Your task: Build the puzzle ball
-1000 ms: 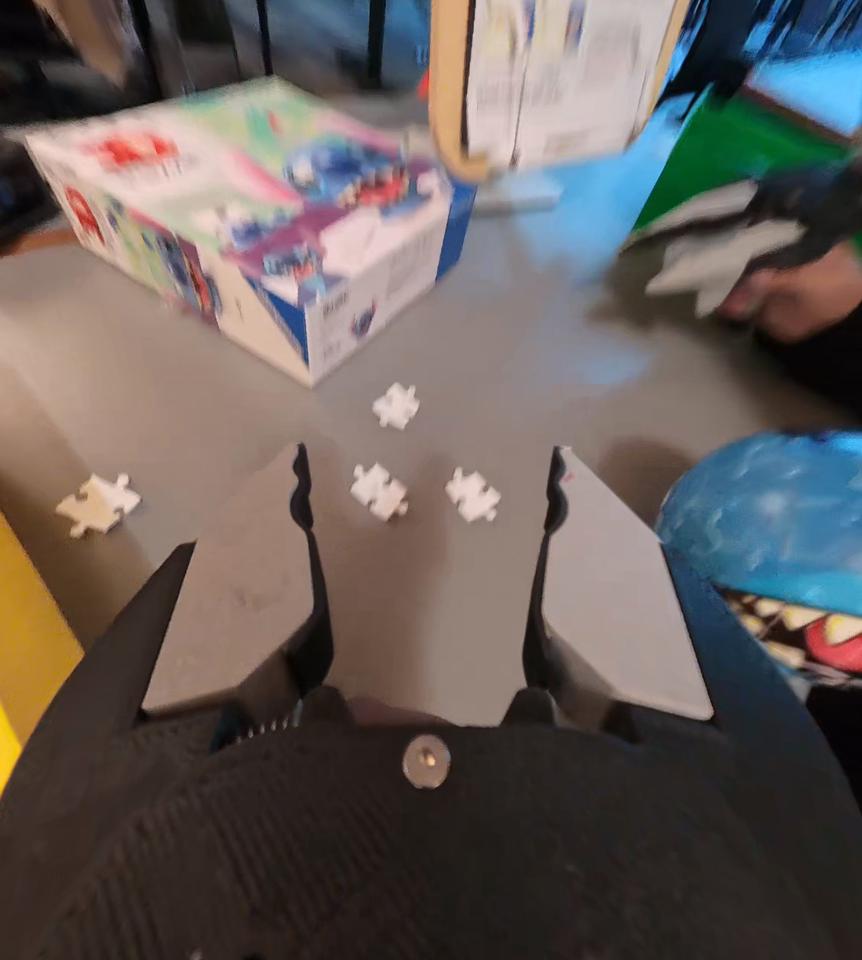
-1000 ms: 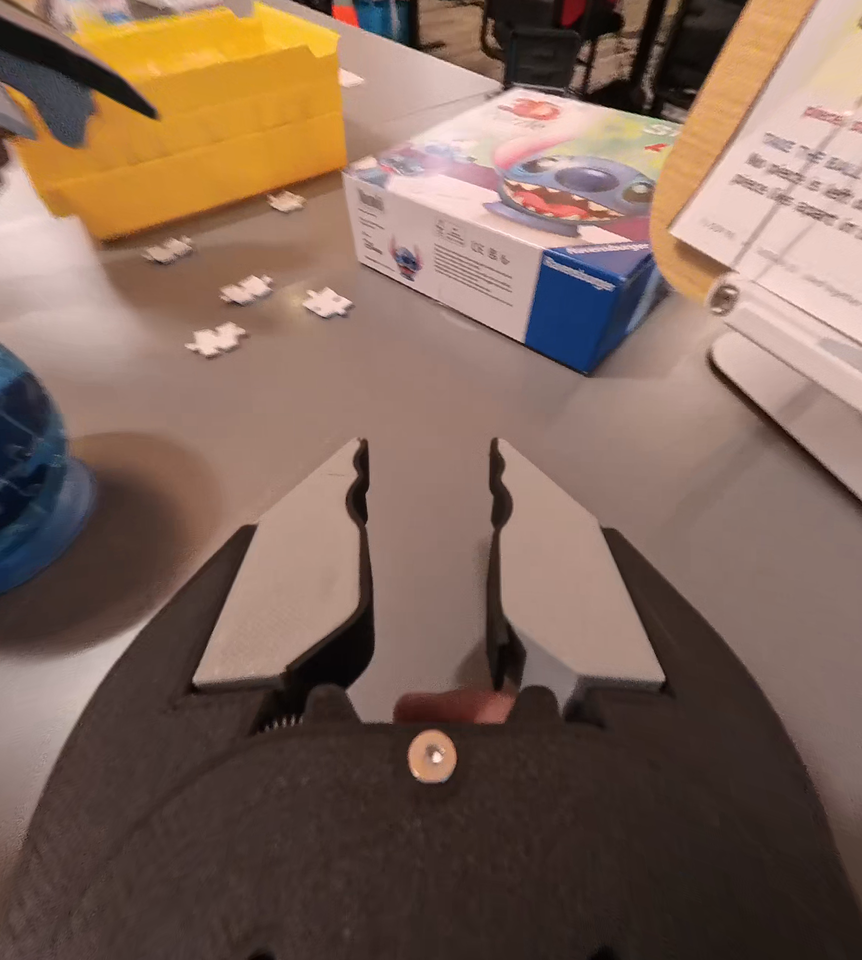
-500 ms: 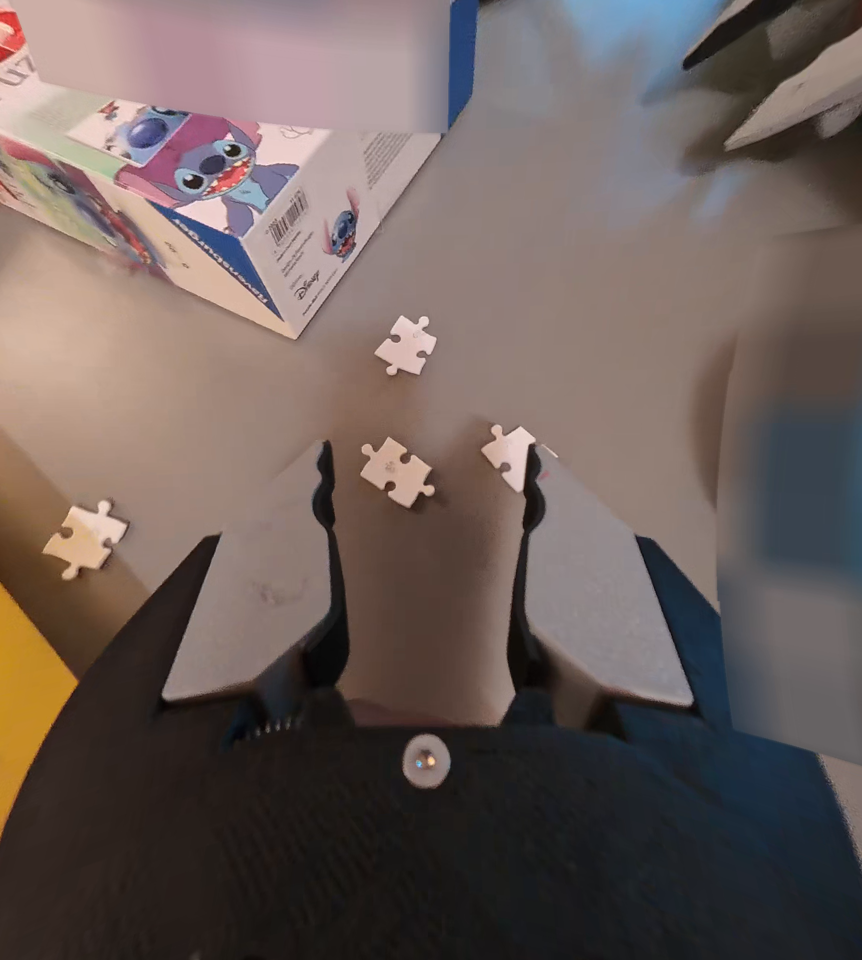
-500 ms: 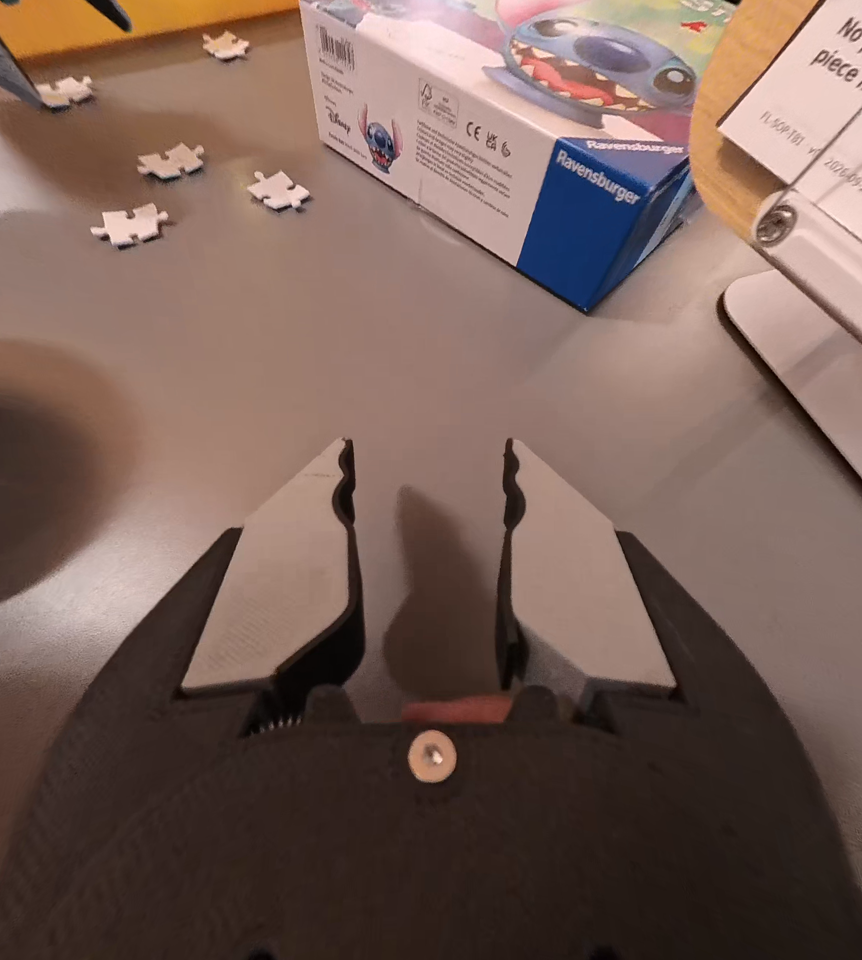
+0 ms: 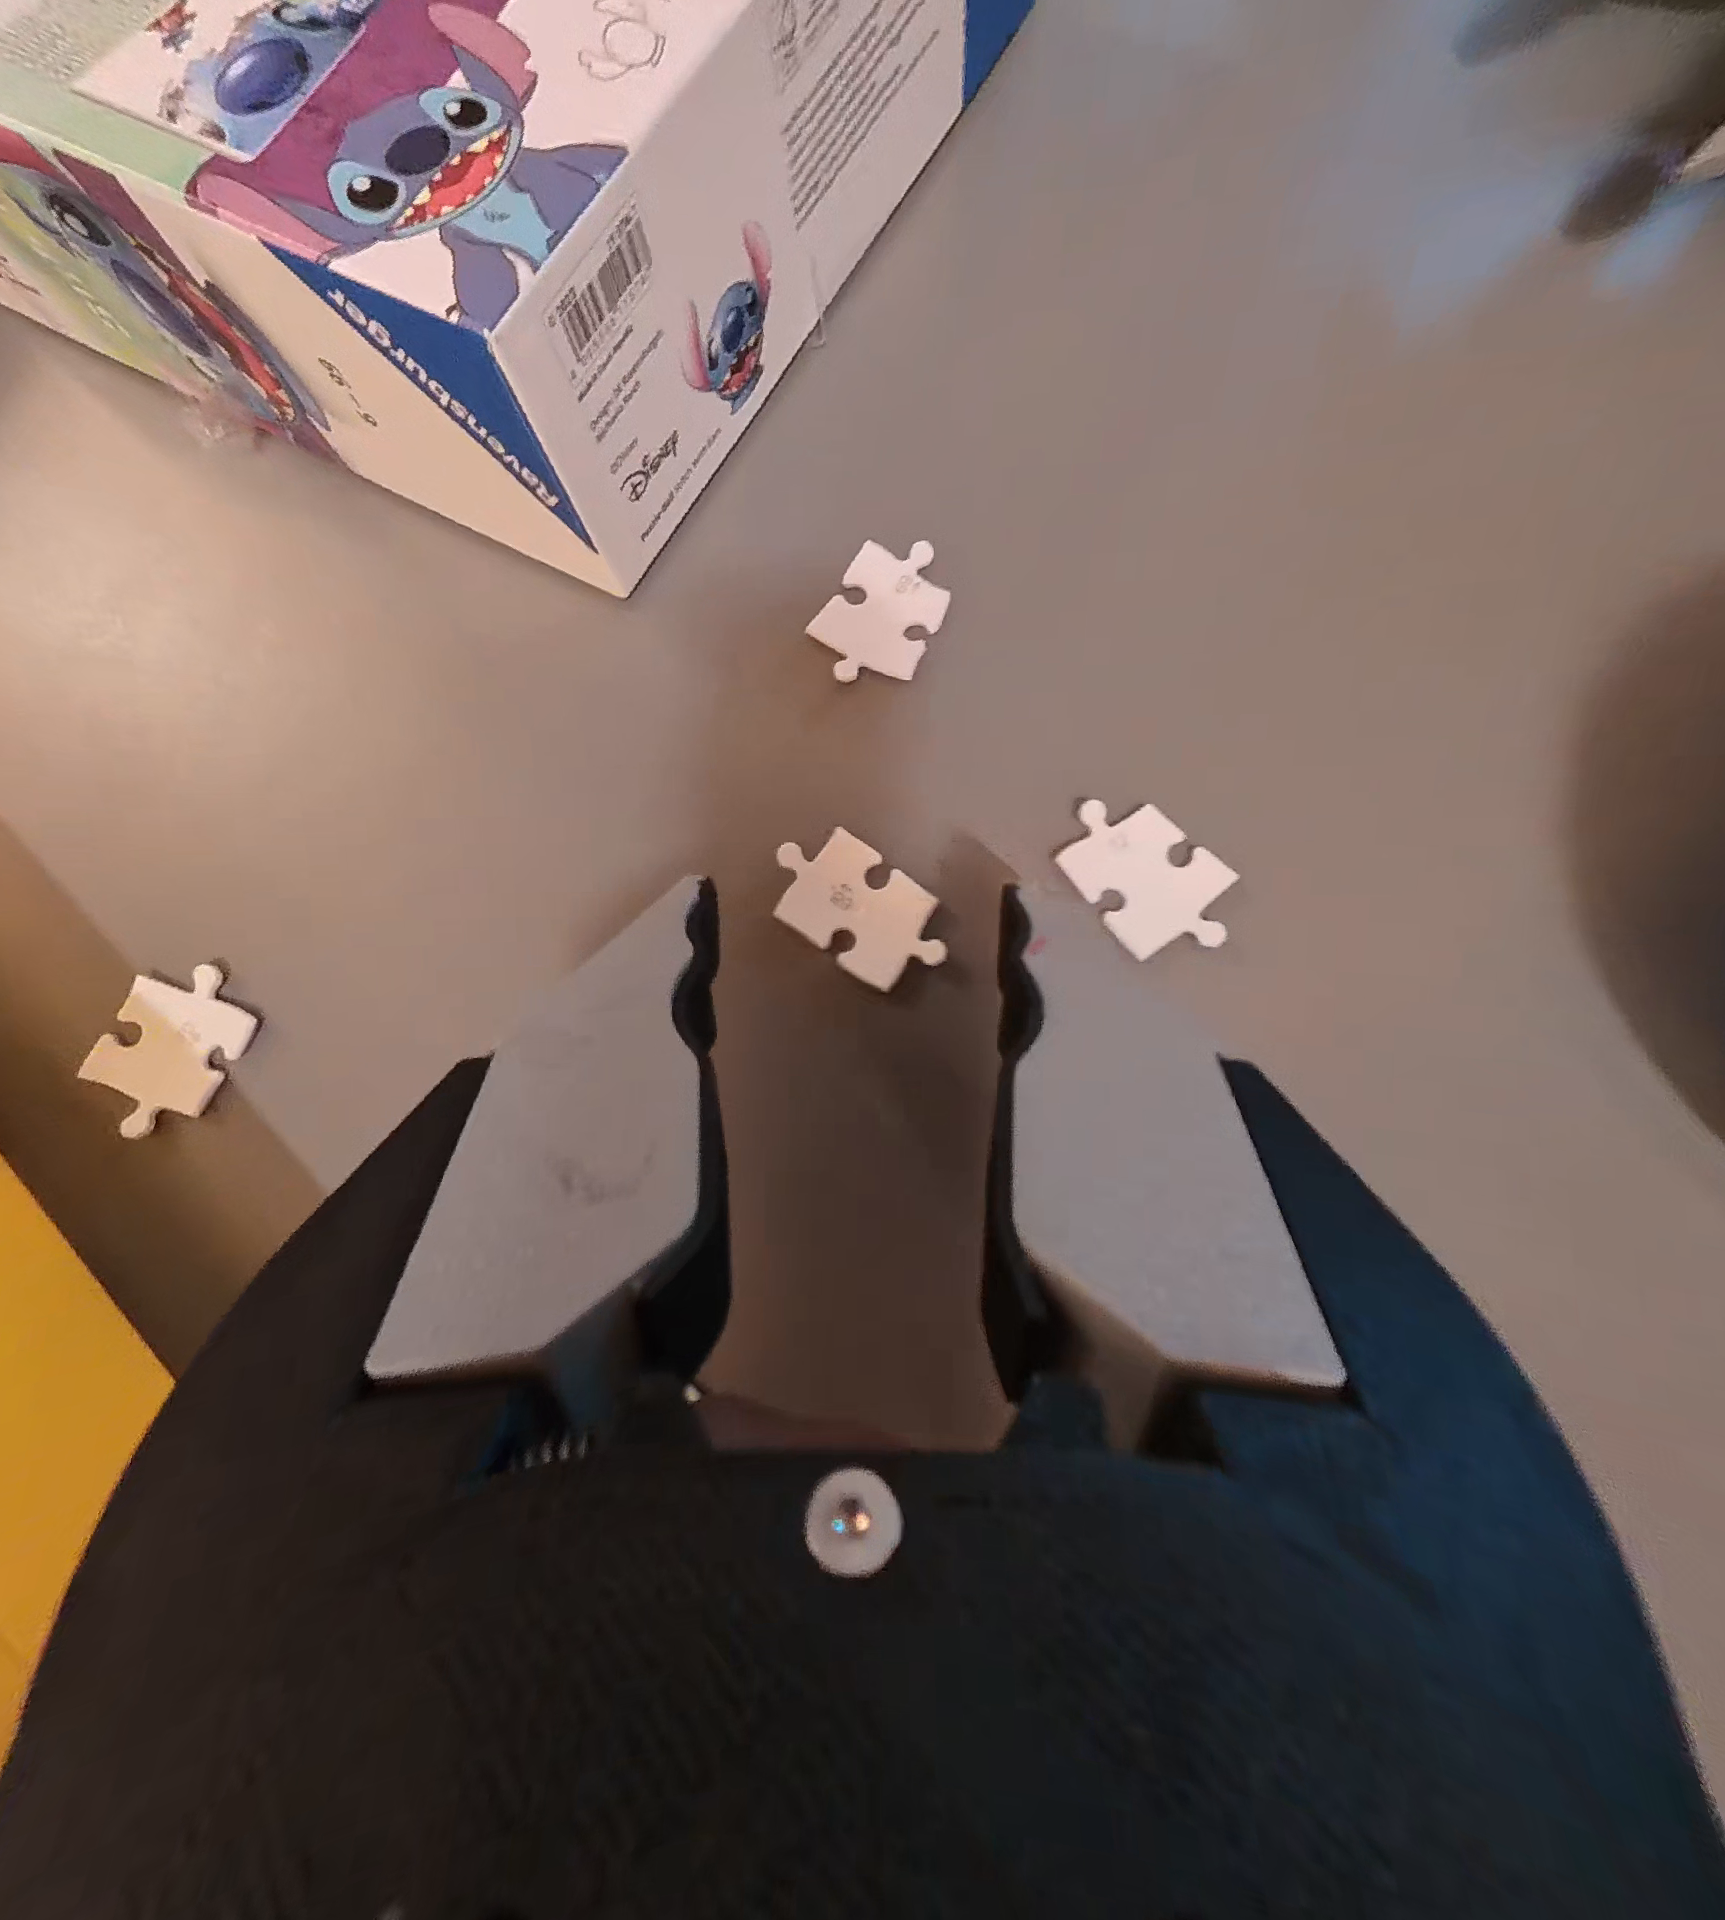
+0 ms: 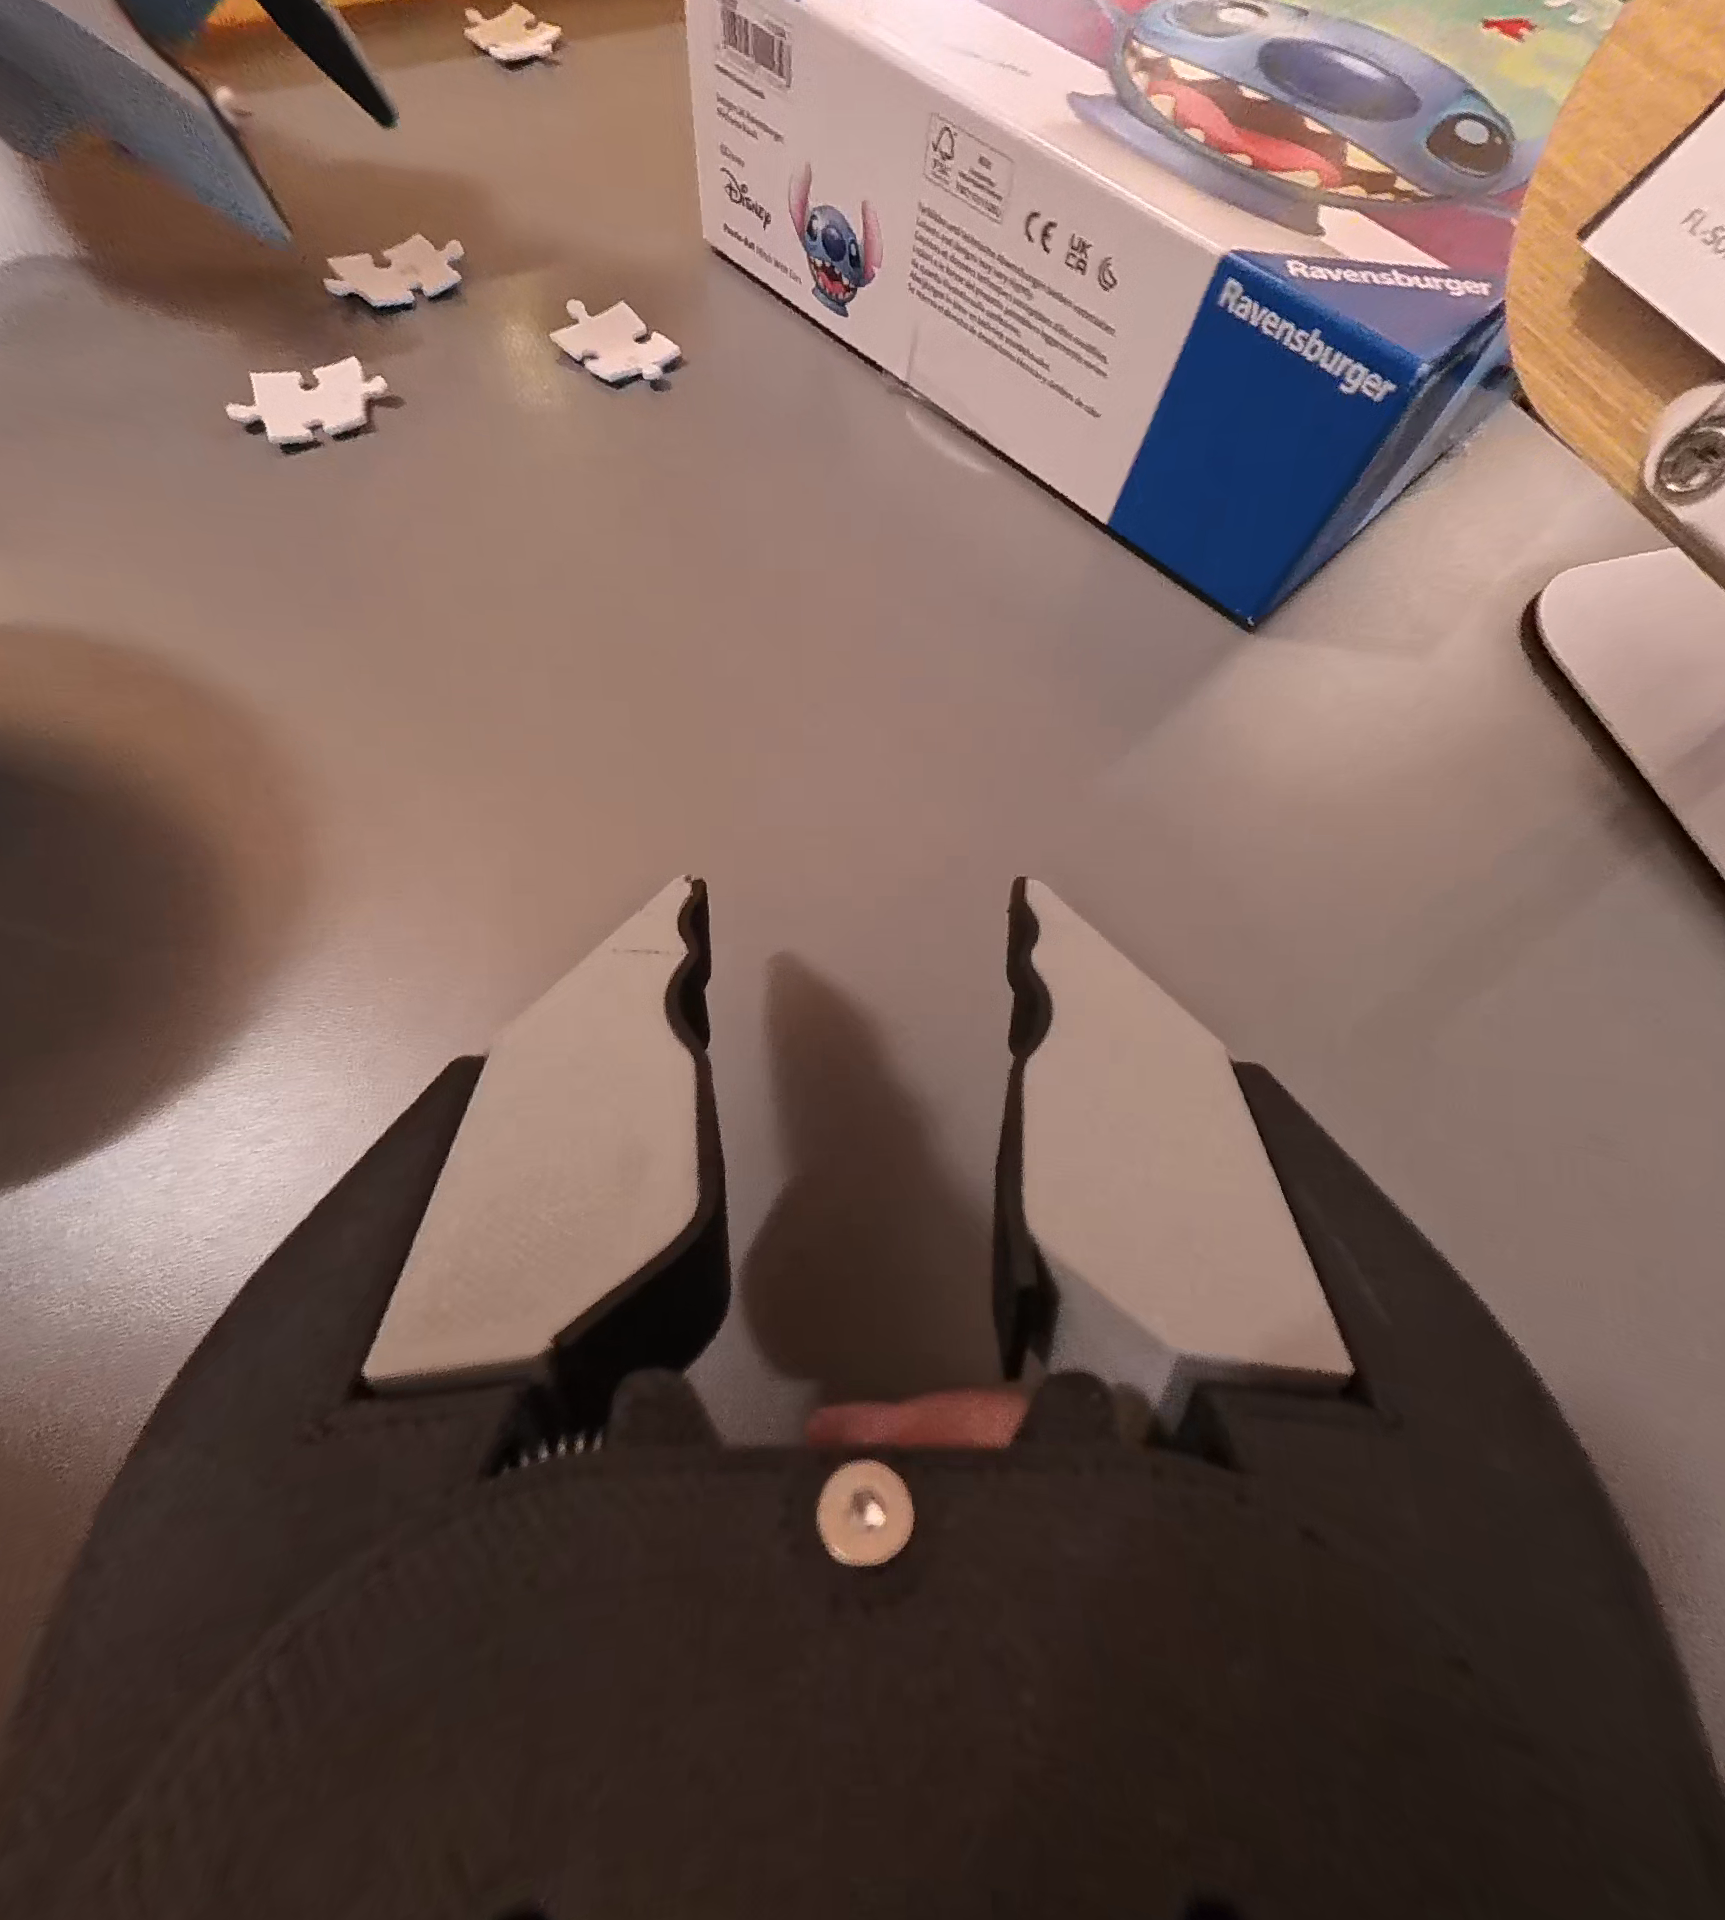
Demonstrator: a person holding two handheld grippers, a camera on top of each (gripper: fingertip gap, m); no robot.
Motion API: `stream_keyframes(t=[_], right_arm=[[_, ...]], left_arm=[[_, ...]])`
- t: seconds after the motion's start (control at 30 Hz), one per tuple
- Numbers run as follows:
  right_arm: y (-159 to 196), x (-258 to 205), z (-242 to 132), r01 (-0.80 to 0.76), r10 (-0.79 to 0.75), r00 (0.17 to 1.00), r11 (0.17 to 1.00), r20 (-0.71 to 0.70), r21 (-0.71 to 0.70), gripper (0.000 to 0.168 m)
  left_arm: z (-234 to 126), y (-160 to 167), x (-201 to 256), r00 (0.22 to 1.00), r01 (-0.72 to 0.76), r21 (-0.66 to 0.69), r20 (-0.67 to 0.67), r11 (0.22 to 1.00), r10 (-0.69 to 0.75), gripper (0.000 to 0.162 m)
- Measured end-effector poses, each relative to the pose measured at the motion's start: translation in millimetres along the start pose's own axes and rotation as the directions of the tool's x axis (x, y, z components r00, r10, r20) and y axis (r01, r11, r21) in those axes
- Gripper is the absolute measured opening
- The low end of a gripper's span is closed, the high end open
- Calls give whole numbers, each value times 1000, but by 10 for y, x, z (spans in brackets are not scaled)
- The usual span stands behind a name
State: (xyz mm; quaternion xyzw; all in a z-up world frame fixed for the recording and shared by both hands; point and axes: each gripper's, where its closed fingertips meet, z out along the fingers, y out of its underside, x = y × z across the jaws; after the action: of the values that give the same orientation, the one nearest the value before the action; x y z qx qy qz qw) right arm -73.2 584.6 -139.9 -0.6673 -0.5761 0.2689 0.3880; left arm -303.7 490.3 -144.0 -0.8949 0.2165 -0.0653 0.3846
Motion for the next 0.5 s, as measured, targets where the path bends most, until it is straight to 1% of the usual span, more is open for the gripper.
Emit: stream_keyframes(t=[0.1, 0.23, 0.27, 0.33, 0.4, 0.47, 0.5], right_arm=[[-21, -53, -1, 0, 0, 1000, 1000, 10, 8, 54], [-36, -86, -4, 20, -20, 1000, 1000, 8, 9, 54], [-39, -91, -6, 22, -22, 1000, 1000, 9, 9, 54], [-42, -100, -8, 23, -23, 1000, 1000, 13, 10, 54], [-47, -106, -14, 26, -26, 1000, 1000, 12, 12, 53], [-61, -116, -24, 30, -30, 999, 999, 12, 16, 53], [-72, -123, -29, 31, -32, 999, 999, 13, 20, 53]], left_arm=[[77, 37, -1, 1000, 3, -25, -15, 1000, -4, 47], [189, 95, -67, 999, -33, -77, 14, 997, 34, 44], [201, 90, -49, 1000, -28, -76, -3, 997, 28, 35], [215, 87, 0, 999, -20, -75, -49, 997, 17, 22], [220, 82, 5, 998, -30, -63, -58, 998, 27, 17], [215, 82, 0, 998, -44, -55, -45, 998, 42, 16], [209, 79, 8, 997, -78, -45, -33, 996, 76, 14]])
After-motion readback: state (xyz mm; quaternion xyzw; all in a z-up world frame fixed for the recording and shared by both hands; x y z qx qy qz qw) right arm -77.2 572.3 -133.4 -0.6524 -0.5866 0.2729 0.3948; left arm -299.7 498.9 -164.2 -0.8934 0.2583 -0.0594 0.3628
